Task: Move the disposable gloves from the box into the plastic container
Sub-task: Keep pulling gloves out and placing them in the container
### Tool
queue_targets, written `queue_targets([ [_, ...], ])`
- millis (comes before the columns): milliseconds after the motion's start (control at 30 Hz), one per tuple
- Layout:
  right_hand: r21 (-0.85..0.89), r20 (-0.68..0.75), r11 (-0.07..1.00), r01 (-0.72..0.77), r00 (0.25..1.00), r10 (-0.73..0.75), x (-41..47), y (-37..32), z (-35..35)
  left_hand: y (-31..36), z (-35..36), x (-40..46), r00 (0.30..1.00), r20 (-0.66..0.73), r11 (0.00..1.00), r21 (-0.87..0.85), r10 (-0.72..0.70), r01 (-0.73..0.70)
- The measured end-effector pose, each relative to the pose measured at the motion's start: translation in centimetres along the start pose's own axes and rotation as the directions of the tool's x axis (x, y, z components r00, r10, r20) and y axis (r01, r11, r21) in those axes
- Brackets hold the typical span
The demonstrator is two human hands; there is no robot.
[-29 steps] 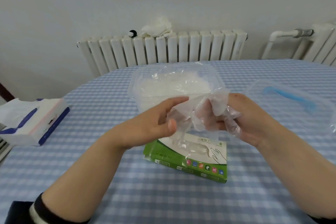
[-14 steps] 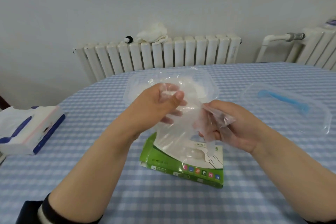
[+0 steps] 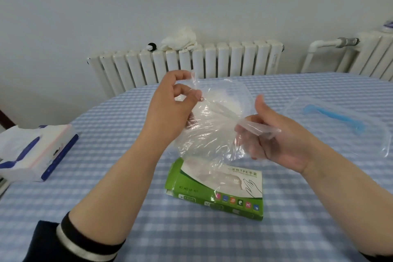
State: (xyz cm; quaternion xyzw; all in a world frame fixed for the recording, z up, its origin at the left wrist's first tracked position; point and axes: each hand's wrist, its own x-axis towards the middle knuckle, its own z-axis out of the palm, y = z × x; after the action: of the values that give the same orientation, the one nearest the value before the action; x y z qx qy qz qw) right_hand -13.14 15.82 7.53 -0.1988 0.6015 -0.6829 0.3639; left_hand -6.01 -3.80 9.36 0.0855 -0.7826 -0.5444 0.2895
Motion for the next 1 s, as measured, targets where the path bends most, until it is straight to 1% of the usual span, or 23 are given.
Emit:
queue_targets([
  [67, -0.009, 0.018, 1.000, -0.003, 1.000, 0.003, 0.1, -0.1, -0.4, 0.3, 0.1, 0.4, 0.998, 0.052, 0.995, 0.086, 0.037, -0.042],
  [100, -0.041, 0.044, 0.999, 0.000, 0.999, 0.002, 0.1, -0.1, -0.6, 0.5, 0.2, 0.5, 0.996, 0.083, 0.992, 0.114, 0.043, -0.052],
  [167, -0.176, 0.114, 0.984, 0.028, 0.993, -0.008, 0.0, -0.2, -0.8, 0.8, 0.5, 0.7, 0.991, 0.133, 0.989, 0.137, 0.035, -0.053],
  [234, -0.319, 0.131, 0.946, 0.050, 0.991, -0.008, 0.0, -0.2, -0.6, 1.0, 0.8, 0.9, 0.984, 0.174, 0.987, 0.144, 0.045, -0.071],
  [267, -0.361, 0.103, 0.931, 0.055, 0.994, -0.018, 0.0, -0.1, -0.3, 1.0, 0.9, 1.0, 0.978, 0.199, 0.985, 0.148, 0.057, -0.087],
  [334, -0.402, 0.000, 0.914, 0.065, 0.998, -0.070, 0.2, 0.2, 0.3, 1.0, 0.9, 1.7, 0.964, 0.251, 0.973, 0.188, 0.084, -0.134],
  [400, -0.375, -0.115, 0.924, 0.074, 0.985, -0.125, 0.5, 0.4, 0.6, 1.1, 0.6, 3.0, 0.945, 0.298, 0.927, 0.297, 0.136, -0.227],
  [467, -0.310, -0.209, 0.945, 0.101, 0.963, -0.171, 0.7, -0.1, 0.4, 1.1, 0.3, 4.9, 0.927, 0.321, 0.854, 0.409, 0.194, -0.320],
  [534, -0.265, -0.261, 0.956, 0.125, 0.945, -0.196, 0.9, -0.8, 0.1, 0.8, 0.0, 7.1, 0.914, 0.340, 0.776, 0.506, 0.222, -0.377],
  [600, -0.280, -0.284, 0.952, 0.121, 0.937, -0.203, 1.1, -1.2, -0.2, 0.1, 0.0, 9.3, 0.899, 0.379, 0.699, 0.583, 0.218, -0.415],
  [634, -0.322, -0.303, 0.940, 0.115, 0.928, -0.218, 1.3, -1.2, -0.2, -0.5, 0.0, 10.2, 0.890, 0.406, 0.651, 0.621, 0.209, -0.436],
  [667, -0.407, -0.331, 0.907, 0.110, 0.908, -0.259, 1.4, -1.3, -0.4, -1.0, 0.2, 11.0, 0.879, 0.434, 0.597, 0.658, 0.197, -0.459],
  [734, -0.622, -0.358, 0.774, 0.116, 0.837, -0.413, 1.7, -1.2, -0.3, -2.1, 0.5, 12.0, 0.865, 0.476, 0.484, 0.727, 0.157, -0.487],
  [801, -0.783, -0.297, 0.601, 0.157, 0.755, -0.584, 1.8, -1.5, 0.5, -3.1, 0.8, 12.4, 0.856, 0.499, 0.374, 0.775, 0.133, -0.509],
  [834, -0.831, -0.241, 0.524, 0.184, 0.731, -0.638, 2.0, -1.9, 1.1, -3.5, 1.0, 12.5, 0.849, 0.513, 0.318, 0.789, 0.126, -0.525],
  [867, -0.864, -0.175, 0.460, 0.205, 0.734, -0.656, 2.4, -2.3, 1.8, -3.9, 1.0, 12.4, 0.838, 0.531, 0.266, 0.796, 0.122, -0.543],
  [901, -0.891, -0.110, 0.402, 0.211, 0.759, -0.641, 3.1, -2.7, 2.5, -4.3, 1.0, 12.4, 0.827, 0.550, 0.223, 0.797, 0.119, -0.562],
  [934, -0.917, -0.048, 0.344, 0.201, 0.801, -0.597, 4.0, -3.1, 2.9, -4.6, 1.0, 12.4, 0.815, 0.567, 0.187, 0.794, 0.117, -0.579],
  [1001, -0.955, 0.034, 0.253, 0.156, 0.902, -0.430, 6.3, -3.6, 3.3, -4.6, 0.8, 12.3, 0.799, 0.588, 0.142, 0.786, 0.127, -0.601],
])
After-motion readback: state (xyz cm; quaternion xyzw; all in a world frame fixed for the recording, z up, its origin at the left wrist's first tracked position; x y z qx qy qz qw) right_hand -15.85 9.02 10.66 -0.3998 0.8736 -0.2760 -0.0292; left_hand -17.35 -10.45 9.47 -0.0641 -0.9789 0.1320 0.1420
